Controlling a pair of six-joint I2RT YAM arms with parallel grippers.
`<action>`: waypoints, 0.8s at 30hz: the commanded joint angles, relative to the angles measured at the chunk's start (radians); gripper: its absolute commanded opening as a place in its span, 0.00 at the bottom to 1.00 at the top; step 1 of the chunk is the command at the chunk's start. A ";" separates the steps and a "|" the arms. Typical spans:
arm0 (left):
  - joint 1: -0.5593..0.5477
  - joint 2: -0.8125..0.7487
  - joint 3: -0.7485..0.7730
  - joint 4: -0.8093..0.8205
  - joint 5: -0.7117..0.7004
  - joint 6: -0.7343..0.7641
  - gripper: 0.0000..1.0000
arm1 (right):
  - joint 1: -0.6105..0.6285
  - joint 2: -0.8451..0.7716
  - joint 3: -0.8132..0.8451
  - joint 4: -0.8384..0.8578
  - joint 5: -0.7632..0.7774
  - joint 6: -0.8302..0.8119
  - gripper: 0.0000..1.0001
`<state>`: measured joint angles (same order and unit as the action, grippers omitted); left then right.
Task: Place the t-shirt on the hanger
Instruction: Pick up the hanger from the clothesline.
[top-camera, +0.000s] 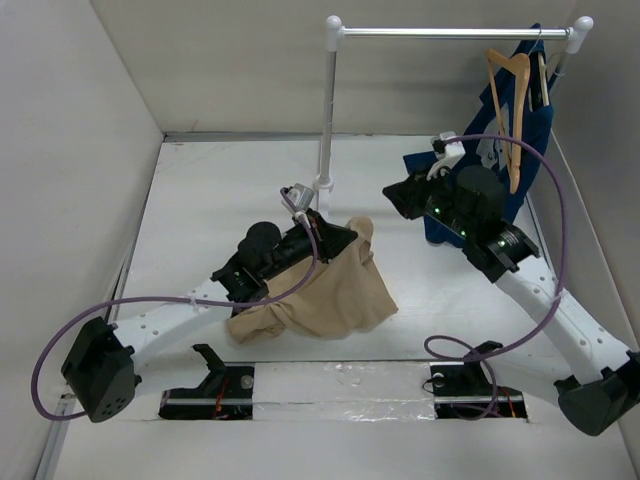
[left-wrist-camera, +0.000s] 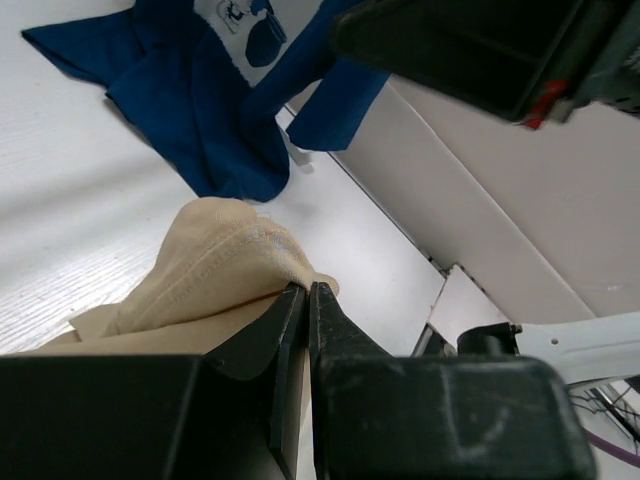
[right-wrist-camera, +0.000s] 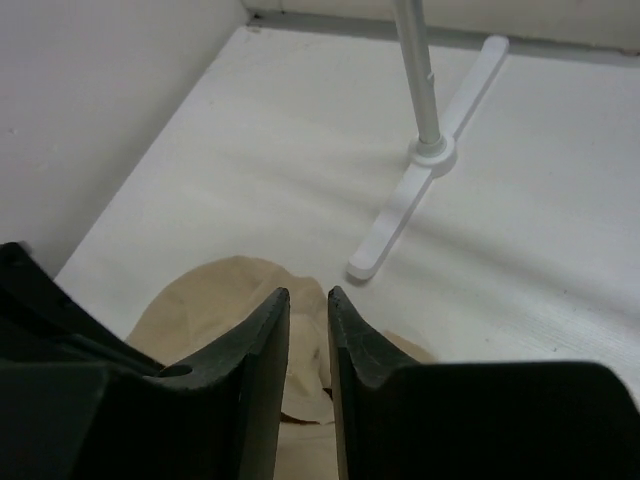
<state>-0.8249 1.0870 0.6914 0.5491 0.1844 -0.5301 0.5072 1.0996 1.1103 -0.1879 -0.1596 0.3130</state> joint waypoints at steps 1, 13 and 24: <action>0.001 0.037 0.013 0.155 0.070 -0.037 0.00 | -0.013 -0.079 0.017 0.036 0.046 -0.031 0.13; 0.001 0.030 -0.021 0.169 0.041 0.005 0.00 | -0.358 -0.038 0.362 -0.114 0.287 0.005 0.20; 0.001 0.010 -0.073 0.160 0.041 0.071 0.00 | -0.610 0.219 0.506 -0.136 0.249 -0.020 0.59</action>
<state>-0.8242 1.1244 0.6266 0.6476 0.2264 -0.4992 -0.0429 1.2911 1.5436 -0.3141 0.0902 0.3172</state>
